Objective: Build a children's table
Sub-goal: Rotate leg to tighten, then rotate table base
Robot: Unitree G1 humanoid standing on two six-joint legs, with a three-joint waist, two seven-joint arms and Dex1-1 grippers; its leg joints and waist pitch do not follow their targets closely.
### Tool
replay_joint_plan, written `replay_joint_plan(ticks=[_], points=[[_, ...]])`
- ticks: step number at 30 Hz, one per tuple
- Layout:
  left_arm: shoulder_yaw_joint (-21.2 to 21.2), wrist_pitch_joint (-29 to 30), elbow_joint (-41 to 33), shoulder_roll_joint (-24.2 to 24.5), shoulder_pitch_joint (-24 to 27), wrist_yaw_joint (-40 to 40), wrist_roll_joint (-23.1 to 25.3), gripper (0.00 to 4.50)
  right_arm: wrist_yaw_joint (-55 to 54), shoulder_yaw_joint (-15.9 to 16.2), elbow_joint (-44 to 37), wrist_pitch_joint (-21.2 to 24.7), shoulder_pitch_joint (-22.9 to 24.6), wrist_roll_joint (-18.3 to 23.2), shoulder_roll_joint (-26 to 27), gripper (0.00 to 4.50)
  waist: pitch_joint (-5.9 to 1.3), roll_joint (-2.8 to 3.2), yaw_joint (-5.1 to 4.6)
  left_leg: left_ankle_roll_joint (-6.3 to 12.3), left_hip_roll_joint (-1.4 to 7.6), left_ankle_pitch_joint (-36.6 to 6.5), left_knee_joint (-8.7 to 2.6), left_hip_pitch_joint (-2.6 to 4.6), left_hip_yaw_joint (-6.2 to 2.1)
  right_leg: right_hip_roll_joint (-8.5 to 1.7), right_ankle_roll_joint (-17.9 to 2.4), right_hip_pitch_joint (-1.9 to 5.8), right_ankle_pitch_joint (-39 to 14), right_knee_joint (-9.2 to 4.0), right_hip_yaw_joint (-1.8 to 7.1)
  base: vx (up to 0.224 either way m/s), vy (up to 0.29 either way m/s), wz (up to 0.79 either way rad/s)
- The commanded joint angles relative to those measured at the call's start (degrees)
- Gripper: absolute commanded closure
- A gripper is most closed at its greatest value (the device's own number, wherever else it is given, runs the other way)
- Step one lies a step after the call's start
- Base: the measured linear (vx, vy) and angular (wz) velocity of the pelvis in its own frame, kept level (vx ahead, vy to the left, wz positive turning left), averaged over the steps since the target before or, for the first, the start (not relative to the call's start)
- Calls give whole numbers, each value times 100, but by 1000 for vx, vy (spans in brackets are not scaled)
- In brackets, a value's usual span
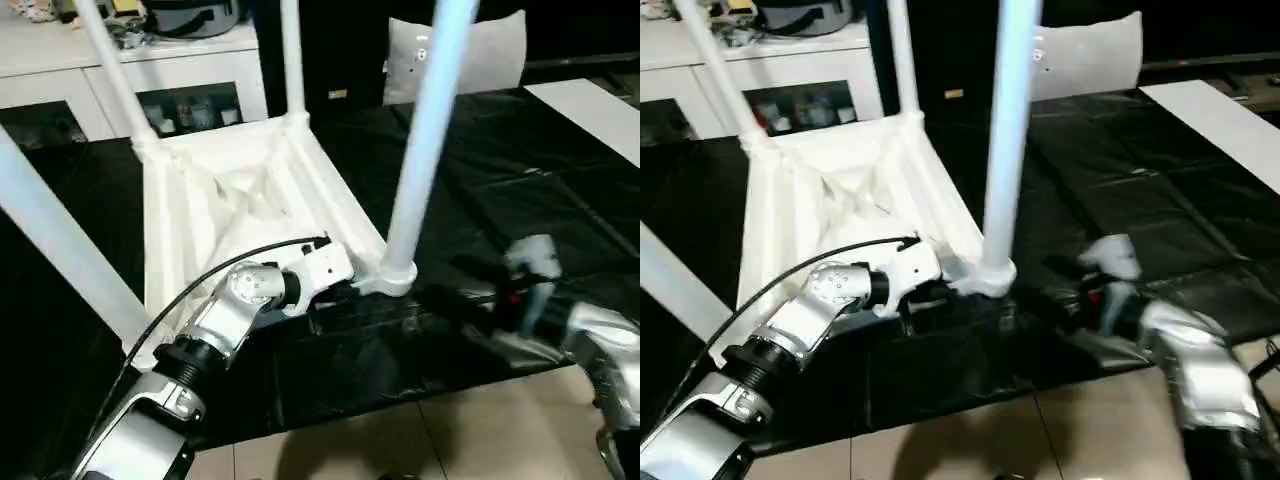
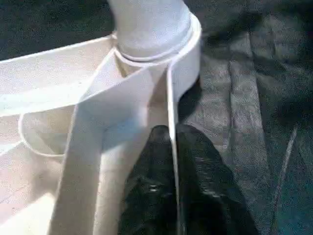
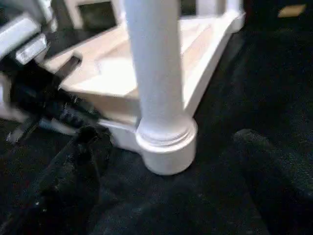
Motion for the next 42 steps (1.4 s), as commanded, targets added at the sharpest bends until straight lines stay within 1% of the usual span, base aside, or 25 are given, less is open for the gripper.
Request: replay_joint_plan(ticks=[1, 8, 15, 16, 17, 18, 19, 20, 21, 22, 23, 24, 26, 27, 28, 29, 30, 31, 32, 33, 37, 39, 40, 41, 42], points=[[246, -5, -435, -20, 148, -59, -335, 375, -42, 89, -376, -23, 112, 121, 116, 0, -374, -155, 43, 794, 256, -245, -373, -67, -118, -422, -362, 395, -1785, -420, 342, 0, 0, 0], [793, 110, -1300, -266, 835, 842, -700, 316, -756, 408, -1063, 494, 331, 32, 539, 0, -339, -127, 34, 713, 274, -255, -387, -54, -100, -427, -412, 373, -1901, -419, 355, 0, 0, 0], [1255, 559, -2561, -540, 1577, 1483, -990, 316, -1196, 726, -1540, 484, 614, -167, 876, 0, -283, -133, 26, 512, 244, -670, -431, -40, -103, -398, -35, 327, -2549, -551, 335, 0, 0, 0], [1200, 510, -2761, -550, 1703, 1586, -925, 316, -1320, 794, -1608, 588, 628, -244, 891, 0, -233, -209, 56, 593, 210, -720, -534, -388, -406, -476, -106, 582, -2190, -330, 98, 0, 0, 0], [1181, 611, -2906, -582, 1799, 1726, -864, 316, -1417, 843, -1644, 641, 623, -293, 921, 0, -301, -29, 23, 670, 319, -694, -558, -316, -520, -398, -147, 570, -1851, -342, 27, 0, -33, 40], [1171, 728, -2949, -602, 1829, 1916, -731, 316, -1497, 875, -1652, 666, 601, -324, 940, 0, -302, 19, -115, 796, 532, -906, -631, -271, -834, -368, -135, 550, -1288, -221, 16, 0, -33, 40], [1171, 728, -2949, -602, 1829, 1916, -731, 316, -1497, 875, -1652, 666, 601, -324, 940, 0, -275, 146, -209, 1050, 796, -1131, -830, -136, -1211, -183, -230, 449, -1145, 139, 41, 46, -78, 56], [1331, 885, -3038, -753, 1905, 2114, -913, 316, -1593, 912, -1585, 591, 540, -405, 964, 0, -266, 156, -270, 1250, 836, -1086, -846, 3, -1332, -110, -356, 310, -1228, 271, 138, 53, -118, 60], [1385, 940, -3082, -797, 1926, 2182, -964, 316, -1595, 921, -1561, 517, 526, -421, 973, 0, -210, -4, -320, 1597, 774, -762, -667, 3, -1226, -290, -709, 248, -1016, 221, 480, 53, -118, 60], [1462, 1033, -3220, -860, 1986, 2273, -1081, 316, -1605, 940, -1532, 398, 512, -453, 985, 0, -172, -162, -278, 1109, 362, -909, -348, -196, -670, -555, -949, 337, -1440, -295, 706, -7, -132, 38], [1412, 944, -3322, -783, 2078, 2203, -1036, 316, -1572, 964, -1536, 295, 504, -455, 992, 0, -190, -305, -139, 780, -91, -698, -72, -167, -336, -620, -538, 393, -2353, -517, 623, -19, -140, 2], [1365, 866, -3386, -721, 2146, 2134, -1000, 316, -1554, 980, -1544, 245, 502, -455, 994, 0, -189, -350, 115, 488, -176, -89, 50, -261, -229, -772, 374, 484, -3724, -550, 711, -19, -140, 2], [1362, 709, -3533, -651, 2333, 1906, -1186, 295, -1498, 993, -1606, 267, 507, -383, 1001, 0, -217, -419, 320, 668, -137, 88, 118, -367, -276, -920, 953, 528, -4080, -494, 947, -3, -54, -4], [1399, 792, -3630, -623, 2444, 1837, -1337, 284, -1508, 1000, -1640, 293, 492, -372, 1007, 0, -206, -374, 393, 727, -92, 243, 124, -453, -345, -990, 736, 570, -3729, -455, 948, 0, 0, 0], [1412, 832, -3680, -586, 2514, 1743, -1445, 279, -1504, 1020, -1627, 287, 449, -379, 1014, 0, -186, -294, 412, 751, -14, 468, -89, -360, -340, -797, 226, 492, -3287, -468, 740, 0, 0, 0], [1414, 844, -3695, -570, 2541, 1698, -1484, 279, -1499, 1032, -1615, 279, 427, -384, 1016, 0, -166, -202, 392, 768, 65, 406, -263, -293, -354, -608, 17, 445, -3043, -457, 609, 0, 0, 0], [1405, 877, -3718, -551, 2563, 1666, -1502, 275, -1499, 1043, -1601, 271, 405, -391, 1017, 0, -188, -146, 289, 776, 227, 67, -349, -135, -366, -317, -93, 327, -2559, -401, 507, 0, 0, 0], [1348, 1080, -3842, -463, 2668, 1538, -1551, 251, -1506, 1093, -1530, 226, 309, -432, 1023, 0, -200, -184, 222, 777, 308, -137, -389, -120, -395, -298, -127, 351, -2356, -358, 500, 0, 0, 0], [1305, 1111, -3900, -417, 2725, 1475, -1552, 251, -1502, 1116, -1499, 213, 267, -443, 1028, 0, -259, -121, 196, 698, 436, -333, -441, -94, -456, -326, -241, 400, -1930, -299, 519, -17, 56, -6], [1263, 1131, -3991, -348, 2827, 1414, -1539, 240, -1497, 1155, -1424, 177, 176, -453, 1051, 0, -243, -139, 177, 648, 444, -550, -465, -81, -440, -357, -359, 372, -1685, -295, 565, -17, 56, -6], [1211, 1162, -4158, -198, 2993, 1309, -1608, 206, -1560, 1204, -1240, 123, -12, -515, 1111, 0, -116, -205, 89, 220, 303, -1762, -531, 48, -327, -424, -228, 327, -3097, -553, 533, -15, 30, 0], [1198, 1202, -4215, -133, 3038, 1279, -1638, 197, -1624, 1203, -1167, 78, -72, -576, 1134, 0, -110, -192, 28, 170, 314, -1816, -566, 2, -343, -429, -160, 381, -3032, -550, 520, -16, 33, -1], [1203, 1349, -4391, 61, 3173, 1155, -1714, 195, -1843, 1150, -987, -21, -227, -718, 1205, 0, -110, -332, -5, 146, 319, -1835, -579, -17, -348, -453, -112, 389, -3113, -528, 528, 0, 0, 0], [1220, 1374, -4434, 110, 3211, 1125, -1730, 187, -1904, 1130, -937, -40, -265, -742, 1215, 0, -109, -268, 2, 126, 302, -1863, -576, 7, -352, -466, -133, 365, -3195, -526, 535, 0, 0, 0], [1315, 1494, -4610, 305, 3379, 975, -1840, 175, -2144, 1026, -736, -99, -410, -813, 1245, 0, -105, -302, -50, 95, 291, -1839, -560, 3, -346, -483, -135, 364, -3257, -540, 547, 0, 0, 0]])
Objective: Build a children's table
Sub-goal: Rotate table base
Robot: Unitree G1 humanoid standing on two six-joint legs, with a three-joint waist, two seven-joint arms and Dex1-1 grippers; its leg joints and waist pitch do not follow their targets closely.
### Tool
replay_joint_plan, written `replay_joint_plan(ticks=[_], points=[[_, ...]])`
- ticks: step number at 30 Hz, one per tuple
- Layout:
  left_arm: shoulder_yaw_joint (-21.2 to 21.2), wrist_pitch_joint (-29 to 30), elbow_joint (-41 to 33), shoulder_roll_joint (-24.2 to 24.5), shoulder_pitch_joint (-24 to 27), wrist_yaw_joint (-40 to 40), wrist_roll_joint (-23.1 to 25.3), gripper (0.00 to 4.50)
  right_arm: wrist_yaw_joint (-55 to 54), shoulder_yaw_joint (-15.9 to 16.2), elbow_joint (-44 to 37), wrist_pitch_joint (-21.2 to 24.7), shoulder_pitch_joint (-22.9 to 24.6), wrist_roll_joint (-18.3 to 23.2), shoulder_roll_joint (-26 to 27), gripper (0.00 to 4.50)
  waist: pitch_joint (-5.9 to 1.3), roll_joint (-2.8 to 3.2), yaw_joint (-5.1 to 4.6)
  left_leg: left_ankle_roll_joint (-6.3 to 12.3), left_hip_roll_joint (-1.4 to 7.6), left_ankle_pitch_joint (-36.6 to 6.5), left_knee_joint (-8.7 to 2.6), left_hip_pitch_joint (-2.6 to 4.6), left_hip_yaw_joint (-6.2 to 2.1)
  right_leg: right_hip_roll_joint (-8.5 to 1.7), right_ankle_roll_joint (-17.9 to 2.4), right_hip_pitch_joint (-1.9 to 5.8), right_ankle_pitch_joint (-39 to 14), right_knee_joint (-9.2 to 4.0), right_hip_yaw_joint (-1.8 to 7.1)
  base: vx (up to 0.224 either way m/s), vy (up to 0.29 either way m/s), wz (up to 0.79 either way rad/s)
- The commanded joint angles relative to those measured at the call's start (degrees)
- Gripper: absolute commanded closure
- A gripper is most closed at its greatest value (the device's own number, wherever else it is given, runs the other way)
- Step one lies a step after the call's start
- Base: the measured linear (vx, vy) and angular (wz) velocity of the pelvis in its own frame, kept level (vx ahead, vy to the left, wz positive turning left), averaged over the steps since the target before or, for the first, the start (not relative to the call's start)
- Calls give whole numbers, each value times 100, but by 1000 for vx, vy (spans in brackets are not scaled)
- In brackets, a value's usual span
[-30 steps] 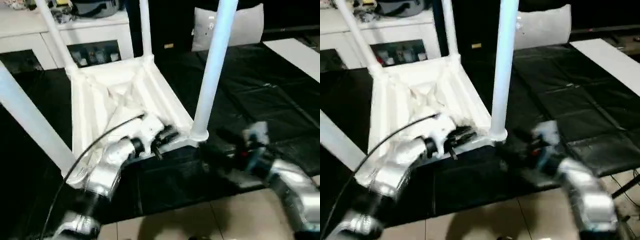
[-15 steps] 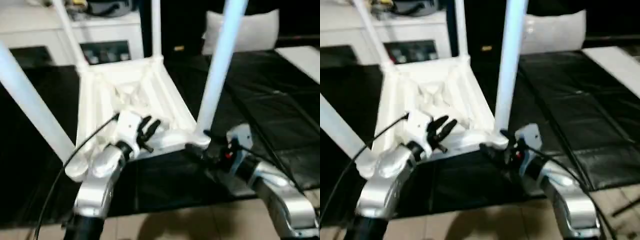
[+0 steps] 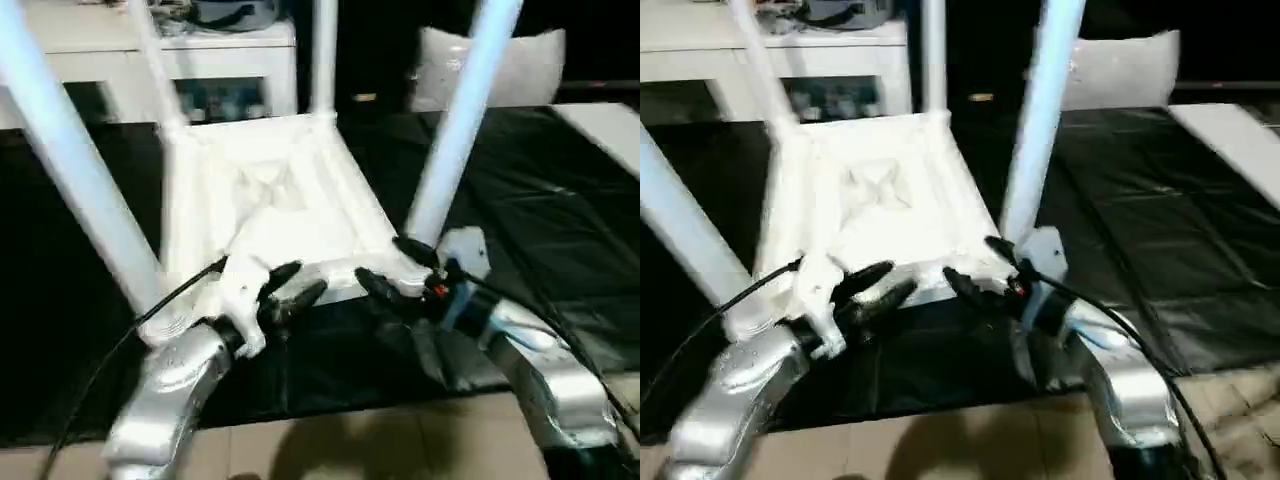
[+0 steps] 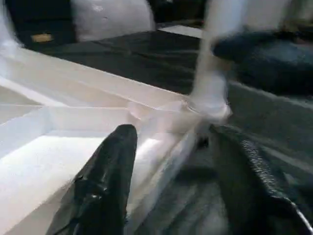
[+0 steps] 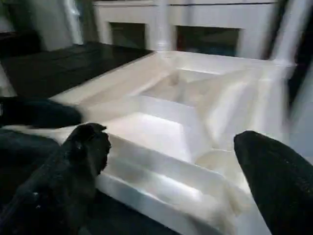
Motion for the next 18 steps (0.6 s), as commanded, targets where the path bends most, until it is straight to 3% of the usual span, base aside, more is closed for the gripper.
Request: replay_joint_plan(ticks=[1, 2, 3, 7, 9, 10, 12, 18], points=[[111, 205, -236, 174, 175, -213, -157, 155, -352, -209, 231, -111, -188, -122, -6, 0, -250, 9, -29, 91, 398, -1925, -569, -31, -201, -661, -97, 209, -3046, -597, 415, 0, 0, 0], [172, 261, -332, 299, 278, -339, -242, 155, -480, -288, 358, -154, -248, -170, -23, 0, -240, 8, -36, 82, 404, -1932, -574, -15, -195, -653, -88, 181, -3047, -616, 418, 0, 0, 0], [207, 298, -395, 378, 343, -421, -297, 153, -557, -337, 430, -181, -281, -204, -36, 0, -246, -75, -51, 66, 398, -1914, -558, 26, -168, -647, -123, 151, -2974, -625, 441, 0, 0, 0], [440, 316, -280, 880, 506, -921, -516, 120, -1030, -676, 991, -350, -533, -363, -141, 0, -271, -46, 48, 139, 401, -1452, -557, 60, -109, -609, -389, 144, -2365, -508, 500, 0, 0, 0], [559, 68, 82, 1080, 517, -1149, -548, 110, -1429, -993, 1454, -499, -778, -381, -189, 0, -271, -25, 93, 154, 376, -1300, -553, 74, -82, -601, -461, 135, -2198, -504, 501, 0, 0, 0], [597, -34, 238, 1140, 513, -1228, -572, 106, -1595, -1122, 1642, -558, -880, -383, -204, 0, -309, -31, 128, 165, 390, -1122, -557, 68, -86, -602, -488, 184, -1974, -457, 506, 0, 0, 0], [660, -270, 658, 1219, 501, -1475, -679, 92, -1938, -1333, 2056, -707, -1068, -414, -305, 0, -308, -7, 177, 181, 385, -928, -545, 79, -53, -594, -575, 161, -1710, -441, 515, 0, 0, 0], [836, -565, 1500, 1486, 447, -2111, -875, 50, -2101, -1482, 2500, -971, -1134, -504, -502, 0, -363, -36, 271, 188, 389, -538, -536, 58, -20, -581, -686, 246, -1057, -303, 546, 0, 0, 0]])
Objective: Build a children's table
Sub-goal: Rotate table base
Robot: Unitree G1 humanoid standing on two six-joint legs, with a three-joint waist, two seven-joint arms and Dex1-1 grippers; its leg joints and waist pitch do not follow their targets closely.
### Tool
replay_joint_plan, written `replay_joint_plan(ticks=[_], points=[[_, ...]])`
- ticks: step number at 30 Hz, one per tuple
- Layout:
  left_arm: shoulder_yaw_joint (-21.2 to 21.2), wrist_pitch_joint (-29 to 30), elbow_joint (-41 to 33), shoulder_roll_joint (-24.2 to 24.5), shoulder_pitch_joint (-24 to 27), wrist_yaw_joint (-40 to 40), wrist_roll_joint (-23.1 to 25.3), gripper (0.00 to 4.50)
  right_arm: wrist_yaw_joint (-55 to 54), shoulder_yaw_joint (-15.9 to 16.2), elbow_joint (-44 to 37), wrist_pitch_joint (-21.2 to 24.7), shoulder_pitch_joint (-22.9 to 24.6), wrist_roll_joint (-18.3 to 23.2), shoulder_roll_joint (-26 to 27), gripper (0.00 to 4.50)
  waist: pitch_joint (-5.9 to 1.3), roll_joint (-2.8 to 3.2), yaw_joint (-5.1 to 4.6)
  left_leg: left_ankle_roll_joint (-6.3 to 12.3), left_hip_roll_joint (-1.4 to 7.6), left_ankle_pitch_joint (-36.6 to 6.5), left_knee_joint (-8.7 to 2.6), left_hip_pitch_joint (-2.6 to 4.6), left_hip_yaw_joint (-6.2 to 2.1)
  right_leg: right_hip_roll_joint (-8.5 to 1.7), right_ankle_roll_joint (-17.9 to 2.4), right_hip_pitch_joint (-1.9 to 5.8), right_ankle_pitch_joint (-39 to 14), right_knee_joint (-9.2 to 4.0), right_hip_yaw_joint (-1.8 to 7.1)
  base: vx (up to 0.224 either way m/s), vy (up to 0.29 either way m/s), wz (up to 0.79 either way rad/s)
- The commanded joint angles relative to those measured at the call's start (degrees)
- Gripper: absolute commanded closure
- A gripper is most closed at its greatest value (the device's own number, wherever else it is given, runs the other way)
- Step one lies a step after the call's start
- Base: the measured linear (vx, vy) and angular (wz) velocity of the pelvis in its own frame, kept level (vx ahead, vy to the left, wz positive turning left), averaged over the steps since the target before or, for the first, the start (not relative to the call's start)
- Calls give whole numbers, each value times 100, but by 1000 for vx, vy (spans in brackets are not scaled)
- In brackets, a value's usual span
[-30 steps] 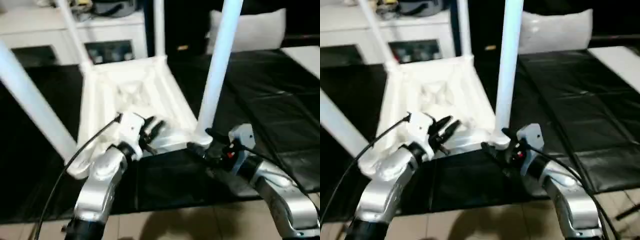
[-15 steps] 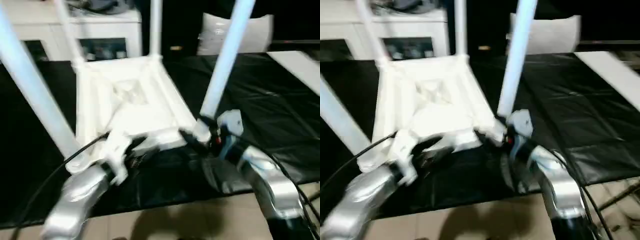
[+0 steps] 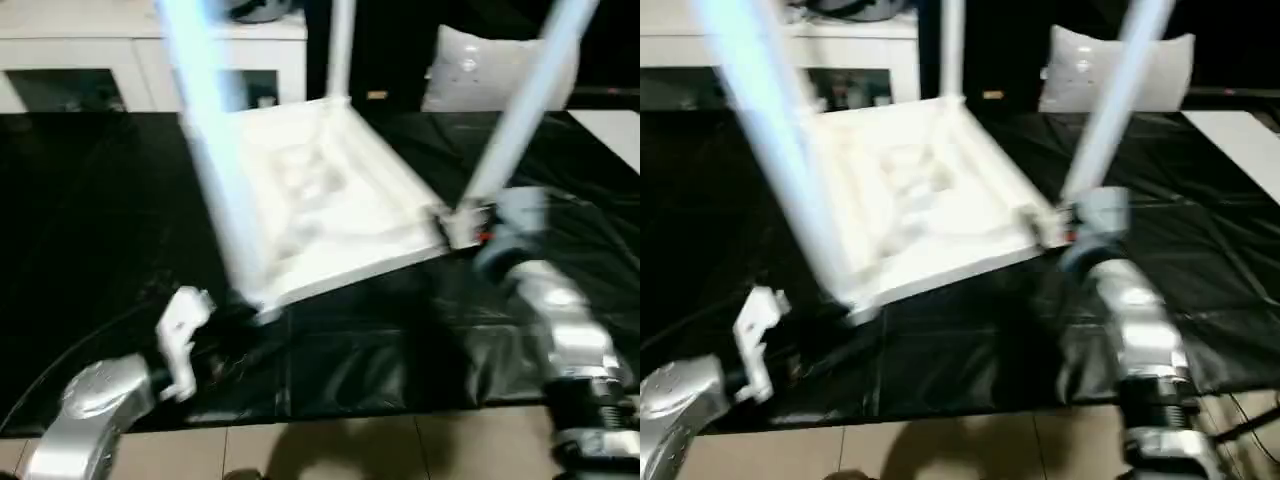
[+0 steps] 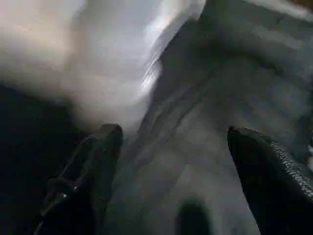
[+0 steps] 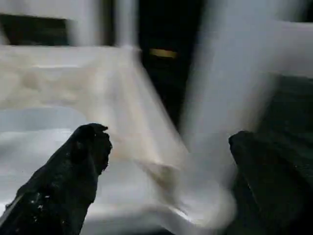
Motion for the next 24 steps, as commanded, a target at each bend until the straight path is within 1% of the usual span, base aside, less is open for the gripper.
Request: replay_joint_plan(ticks=[1, 2, 3, 4, 5, 6, 7, 9, 10, 11, 12, 13, 14, 15, 16, 17, 18, 19, 20, 21, 22, 23, 24], points=[[86, -127, 119, 80, -106, -165, -58, 41, -24, -62, 61, -105, 35, -51, -12, 0, -346, 1, -66, 252, 372, -572, -449, 3, -96, -591, -664, 305, -1139, -328, 486, 0, 0, 0], [134, -184, 249, 109, -167, -179, -70, 37, -9, -52, 65, -123, 55, -52, -14, 0, -335, -2, -71, 283, 364, -614, -454, -2, -91, -591, -646, 305, -1260, -351, 485, 0, 0, 0], [184, -300, 407, 118, -255, -150, -49, 22, 20, -35, 42, -123, 90, -51, -8, 0, -317, -9, -84, 301, 358, -744, -461, -3, -76, -601, -582, 302, -1621, -398, 482, 0, 0, 0], [231, -456, 607, 111, -375, -110, -41, 22, 39, -3, 51, -154, 112, -34, -4, 0, -312, -10, -90, 301, 357, -815, -458, 24, -65, -600, -539, 276, -1874, -438, 496, 0, 0, 0], [231, -458, 609, 110, -376, -110, -41, 9, 39, -3, 51, -154, 112, -34, -4, 0, -301, -17, -99, 309, 342, -847, -459, 26, -58, -589, -507, 267, -1992, -458, 496, 0, 0, 0], [311, -739, 964, 66, -606, -54, -30, 9, 59, 37, 50, -170, 148, -8, 29, 0, -307, -12, -113, 289, 349, -885, -464, 31, -65, -593, -486, 269, -2101, -461, 499, 0, 0, 0], [356, -888, 1156, 31, -738, -31, -29, 9, 63, 50, 39, -161, 170, 4, 56, 0, -310, -10, -139, 288, 342, -911, -460, 46, -60, -573, -458, 256, -2137, -475, 500, 0, 0, 0], [445, -1121, 1648, -99, -1141, -70, -94, 9, 107, 145, -64, -80, 296, -23, 135, 0, -328, 19, -142, 283, 351, -890, -450, 64, -59, -581, -491, 249, -2013, -463, 507, 0, 0, 0], [433, -1201, 1870, -136, -1314, -137, -86, 9, 125, 206, -99, -28, 354, -58, 159, 0, -346, -6, -137, 284, 365, -803, -451, 51, -65, -591, -550, 266, -1829, -430, 510, 0, 0, 0], [406, -1295, 2125, -167, -1504, -194, -53, 9, 135, 271, -138, 30, 417, -98, 184, 0, -338, -14, -143, 324, 344, -748, -451, 31, -59, -572, -536, 267, -1789, -448, 511, 0, 0, 0], [363, -1484, 2594, -193, -1815, -243, 55, 9, 160, 368, -159, 119, 488, -156, 216, 0, -371, 10, -121, 315, 361, -667, -440, 55, -65, -593, -618, 268, -1575, -382, 520, 0, 0, 0], [358, -1506, 2647, -195, -1851, -247, 67, 9, 164, 379, -158, 127, 495, -162, 220, 0, -364, 28, -132, 332, 352, -646, -438, 54, -54, -572, -631, 258, -1486, -402, 518, 0, 0, 0], [346, -1623, 2936, -204, -2035, -277, 121, 9, 193, 436, -143, 168, 520, -187, 234, 0, -375, 23, -123, 322, 374, -625, -443, 53, -69, -598, -681, 272, -1390, -372, 524, 0, 0, 0], [342, -1691, 3139, -217, -2171, -340, 124, 9, 214, 486, -137, 199, 534, -214, 235, 0, -371, 48, -131, 299, 369, -660, -435, 59, -53, -588, -734, 258, -1334, -373, 524, 0, 0, 0], [334, -1772, 3346, -231, -2317, -378, 142, 9, 244, 547, -126, 249, 541, -247, 229, 0, -383, 58, -122, 287, 370, -635, -432, 48, -59, -604, -782, 285, -1253, -348, 528, 0, 0, 0], [297, -1630, 2924, -242, -2210, -344, 82, 9, 273, 588, -117, 284, 544, -260, 226, 0, -372, 51, -123, 301, 361, -647, -433, 48, -49, -595, -787, 273, -1267, -373, 526, 0, 0, 0], [162, -1134, 1788, -314, -1987, -147, -66, 9, 348, 670, -92, 346, 546, -279, 222, 0, -383, 53, -112, 245, 428, -685, -443, 50, -74, -645, -879, 295, -1199, -325, 539, 0, 0, 0], [22, -765, 995, -404, -1904, 21, -156, 9, 380, 721, -59, 373, 537, -306, 225, 0, -384, 58, -128, 189, 471, -740, -449, 61, -64, -656, -968, 294, -1142, -287, 549, 0, 0, 0], [-175, -383, 230, -552, -1931, 166, -265, 9, 409, 779, 11, 411, 505, -347, 236, 0, -367, 62, -120, 159, 528, -765, -464, 53, -70, -685, -1111, 305, -1114, -282, 560, 0, 0, 0], [-221, -303, 159, -600, -1989, 161, -318, 9, 429, 794, 65, 411, 480, -361, 236, 0, -360, 70, -76, 174, 474, -747, -425, 94, -19, -641, -1179, 246, -1158, -334, 559, 0, 0, 0], [-283, -198, 92, -674, -2086, 149, -395, 9, 452, 815, 164, 376, 434, -391, 233, 0, -335, 36, -62, 228, 405, -747, -416, 47, 9, -610, -1151, 260, -1292, -341, 554, 0, 0, 0], [-305, -187, 97, -707, -2131, 138, -420, 9, 451, 819, 202, 363, 413, -397, 234, 0, -335, 38, -41, 238, 386, -754, -417, 37, 9, -594, -1069, 271, -1434, -358, 541, 0, 0, 0], [-438, -94, 95, -878, -2362, 60, -571, 9, 447, 830, 417, 296, 297, -426, 238, 0, -335, 17, -27, 244, 367, -763, -409, 40, 1, -608, -887, 281, -1697, -394, 534, 0, 0, 0]])
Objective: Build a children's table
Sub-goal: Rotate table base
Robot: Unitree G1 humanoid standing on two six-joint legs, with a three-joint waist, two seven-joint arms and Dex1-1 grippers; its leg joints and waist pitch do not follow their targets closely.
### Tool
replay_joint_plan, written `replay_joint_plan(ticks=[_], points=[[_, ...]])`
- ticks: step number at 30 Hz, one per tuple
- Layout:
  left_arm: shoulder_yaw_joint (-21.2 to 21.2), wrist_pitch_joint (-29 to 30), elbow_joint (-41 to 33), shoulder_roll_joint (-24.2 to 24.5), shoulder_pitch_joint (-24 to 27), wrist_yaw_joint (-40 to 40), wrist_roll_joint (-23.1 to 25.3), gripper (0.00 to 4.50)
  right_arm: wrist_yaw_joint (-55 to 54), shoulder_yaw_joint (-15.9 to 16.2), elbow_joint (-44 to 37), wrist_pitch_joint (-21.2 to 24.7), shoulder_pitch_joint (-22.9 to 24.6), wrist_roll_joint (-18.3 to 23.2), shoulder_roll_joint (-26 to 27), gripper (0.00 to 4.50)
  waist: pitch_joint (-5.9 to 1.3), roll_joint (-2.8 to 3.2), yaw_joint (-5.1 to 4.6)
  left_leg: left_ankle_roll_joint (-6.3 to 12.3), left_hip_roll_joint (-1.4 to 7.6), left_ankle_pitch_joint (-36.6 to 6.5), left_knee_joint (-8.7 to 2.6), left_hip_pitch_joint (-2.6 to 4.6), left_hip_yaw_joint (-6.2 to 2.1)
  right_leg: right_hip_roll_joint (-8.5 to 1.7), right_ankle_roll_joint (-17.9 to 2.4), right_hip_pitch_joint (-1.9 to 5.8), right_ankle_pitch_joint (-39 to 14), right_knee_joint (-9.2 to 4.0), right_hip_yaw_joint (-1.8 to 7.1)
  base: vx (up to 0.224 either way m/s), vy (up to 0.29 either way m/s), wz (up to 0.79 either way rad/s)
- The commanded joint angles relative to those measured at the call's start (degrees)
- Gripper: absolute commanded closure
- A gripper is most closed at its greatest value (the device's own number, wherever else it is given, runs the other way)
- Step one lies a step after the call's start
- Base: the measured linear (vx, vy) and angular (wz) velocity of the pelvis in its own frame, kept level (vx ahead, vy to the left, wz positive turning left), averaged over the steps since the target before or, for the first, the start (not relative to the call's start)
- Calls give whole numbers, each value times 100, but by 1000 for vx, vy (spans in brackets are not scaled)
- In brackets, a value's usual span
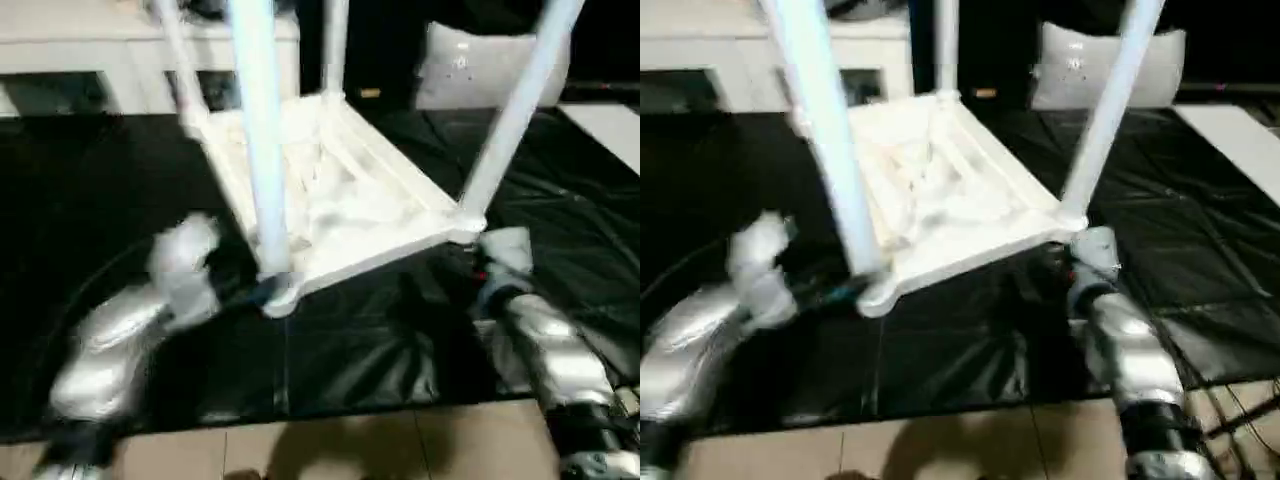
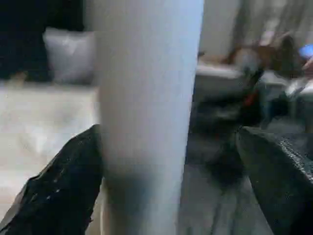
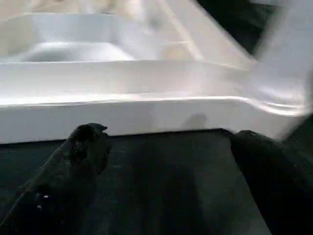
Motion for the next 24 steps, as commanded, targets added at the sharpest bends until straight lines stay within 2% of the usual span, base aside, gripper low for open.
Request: replay_joint_plan(ticks=[1, 5, 7, 9, 12, 13, 18, 24], points=[[-197, 159, -84, -101, -123, -94, -183, 9, 7, -44, 236, -17, -134, -69, -83, 0, -335, 5, -29, 213, 356, -757, -401, 27, -100, -605, -822, 305, -1812, -428, 438, 0, 0, 0], [-549, 276, 55, -348, -535, -428, -330, 9, 67, 36, 711, -120, -416, -191, -148, 0, -376, -10, -18, 246, 357, -507, -381, 14, -108, -581, -745, 307, -1561, -387, 436, 0, 0, 0], [-695, 608, -251, -382, -518, -467, -288, 9, 102, 56, 920, -164, -537, -236, -180, 0, -399, -10, -33, 286, 372, -326, -369, -3, -114, -582, -870, 319, -1189, -317, 438, 0, 0, 0], [-787, 789, -418, -404, -516, -512, -330, 9, 117, 66, 1049, -197, -611, -261, -199, 0, -404, -17, -30, 339, 368, -280, -354, -6, -105, -592, -924, 327, -1095, -309, 441, 0, 0, 0], [-1024, 1189, -807, -441, -532, -642, -647, 9, 162, 100, 1327, -295, -761, -304, -235, 0, -414, -15, -29, 375, 361, -231, -345, -10, -98, -583, -973, 336, -1017, -296, 438, 0, 0, 0], [-1085, 1290, -914, -477, -537, -671, -761, 9, 171, 104, 1374, -316, -787, -310, -237, 0, -407, -36, -41, 394, 355, -225, -343, -20, -94, -567, -984, 337, -1006, -290, 435, 0, 0, 0], [-1475, 1581, -1291, -832, -600, -698, -1105, 9, 414, 206, 1495, -471, -882, -317, -167, 0, -401, -46, -86, 458, 344, -281, -329, -51, -93, -567, -982, 358, -1126, -322, 420, 0, 0, 0], [-1736, 1661, -1340, -1361, -734, -541, -1075, 9, 455, 339, 1583, -609, -926, -414, -15, 0, -391, -57, -234, 502, 308, -360, -313, -77, -100, -544, -825, 367, -1501, -397, 393, 0, 0, 0]])
